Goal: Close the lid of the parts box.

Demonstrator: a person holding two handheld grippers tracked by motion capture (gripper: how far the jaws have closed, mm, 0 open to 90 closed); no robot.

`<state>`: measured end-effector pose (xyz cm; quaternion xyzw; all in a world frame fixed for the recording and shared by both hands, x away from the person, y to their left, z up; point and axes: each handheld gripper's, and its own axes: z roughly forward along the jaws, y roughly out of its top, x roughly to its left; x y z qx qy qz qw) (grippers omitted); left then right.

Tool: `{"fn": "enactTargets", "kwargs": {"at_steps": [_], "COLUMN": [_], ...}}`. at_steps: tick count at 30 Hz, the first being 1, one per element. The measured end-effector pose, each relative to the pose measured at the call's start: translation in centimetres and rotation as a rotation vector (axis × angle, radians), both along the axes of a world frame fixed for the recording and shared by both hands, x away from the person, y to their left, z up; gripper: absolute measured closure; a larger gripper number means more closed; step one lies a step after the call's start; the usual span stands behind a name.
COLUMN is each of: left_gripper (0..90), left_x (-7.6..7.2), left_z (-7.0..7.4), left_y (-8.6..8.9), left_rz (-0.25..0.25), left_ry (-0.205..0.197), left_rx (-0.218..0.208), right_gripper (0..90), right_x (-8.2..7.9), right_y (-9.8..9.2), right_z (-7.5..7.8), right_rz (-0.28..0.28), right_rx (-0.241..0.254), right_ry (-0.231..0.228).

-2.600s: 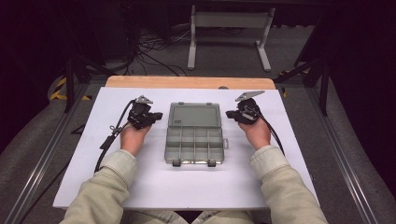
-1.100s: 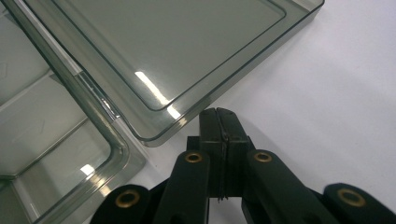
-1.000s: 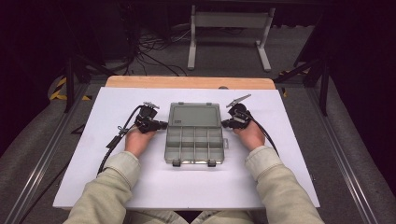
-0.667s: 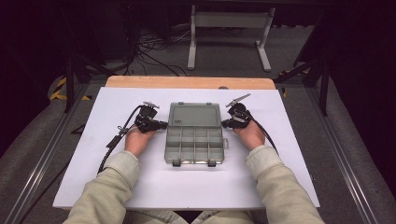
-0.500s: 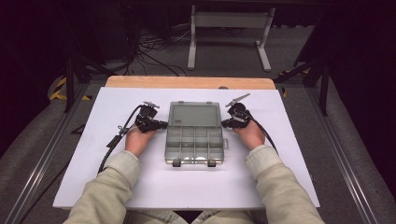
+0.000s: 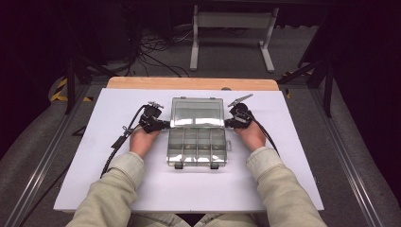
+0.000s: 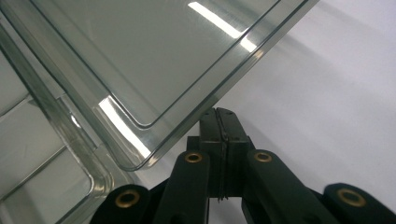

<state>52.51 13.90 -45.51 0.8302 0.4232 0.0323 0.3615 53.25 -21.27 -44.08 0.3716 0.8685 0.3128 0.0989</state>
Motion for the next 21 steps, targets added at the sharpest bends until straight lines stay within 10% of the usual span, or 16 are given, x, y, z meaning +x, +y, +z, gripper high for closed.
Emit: {"fn": "enactTargets", "kwargs": {"at_steps": [21], "left_gripper": [89.9], "left_x": [-0.05], "left_z": [-0.03], "left_y": [-0.29], "left_rz": [0.046], "left_ry": [-0.028], "left_rx": [-0.015], "right_gripper": [90.0], "right_x": [0.06], "right_y": [-0.18], "right_z": [-0.13], "right_rz": [-0.059], "right_rx": [0.084], "right_ry": [-0.047]}}
